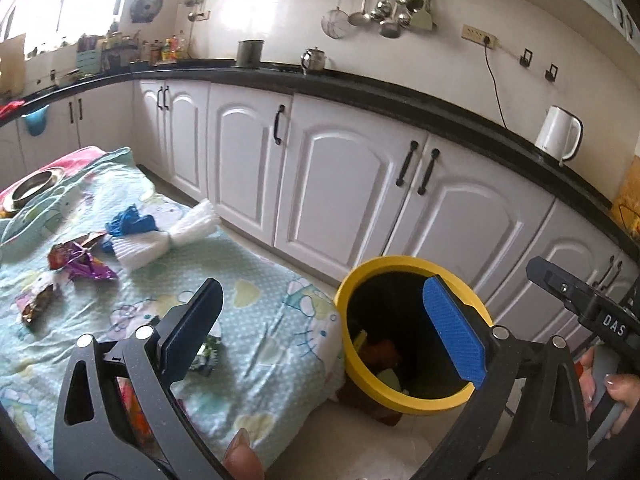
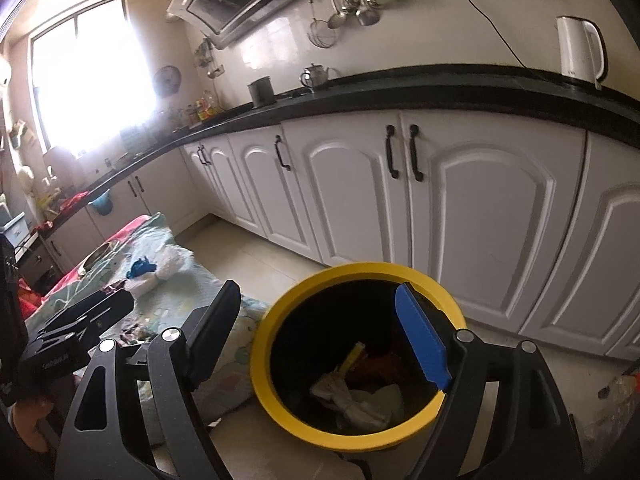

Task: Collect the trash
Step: 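Move both tools back toward the remaining trash on the bed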

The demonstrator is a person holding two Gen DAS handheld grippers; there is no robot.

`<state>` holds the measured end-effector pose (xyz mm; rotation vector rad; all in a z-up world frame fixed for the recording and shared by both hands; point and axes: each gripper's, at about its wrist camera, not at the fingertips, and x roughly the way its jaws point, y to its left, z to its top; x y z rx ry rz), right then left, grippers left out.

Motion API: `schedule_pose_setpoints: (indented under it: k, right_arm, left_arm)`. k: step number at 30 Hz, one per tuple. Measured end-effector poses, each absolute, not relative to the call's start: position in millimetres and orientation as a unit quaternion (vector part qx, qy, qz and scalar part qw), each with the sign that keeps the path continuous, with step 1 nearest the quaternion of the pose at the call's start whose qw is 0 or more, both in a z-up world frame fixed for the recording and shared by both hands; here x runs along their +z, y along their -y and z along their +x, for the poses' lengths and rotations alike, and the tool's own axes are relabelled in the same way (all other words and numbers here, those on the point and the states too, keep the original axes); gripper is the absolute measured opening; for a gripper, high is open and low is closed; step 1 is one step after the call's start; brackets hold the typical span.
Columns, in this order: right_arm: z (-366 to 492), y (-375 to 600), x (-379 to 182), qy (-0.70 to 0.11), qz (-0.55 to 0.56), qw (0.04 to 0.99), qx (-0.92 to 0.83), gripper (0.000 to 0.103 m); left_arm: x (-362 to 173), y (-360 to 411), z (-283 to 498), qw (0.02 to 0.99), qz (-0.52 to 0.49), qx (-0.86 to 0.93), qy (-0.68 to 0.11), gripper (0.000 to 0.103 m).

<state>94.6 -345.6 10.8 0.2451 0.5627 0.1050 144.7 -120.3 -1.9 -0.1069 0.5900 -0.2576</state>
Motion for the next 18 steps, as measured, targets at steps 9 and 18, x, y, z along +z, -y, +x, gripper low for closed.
schedule_pose_setpoints:
  k: [9, 18]
  right_arm:
    - [94, 315, 19, -0.274, 0.099, 0.953, 0.081, 0.080]
    - [102, 281, 21, -0.280, 0.085, 0.950, 0.113, 0.083]
  left_arm:
    - [5, 95, 139, 0.955, -0.050, -0.100, -0.274, 0.092]
    - [11, 63, 135, 0.959, -0.065, -0.070, -0.265, 0.092]
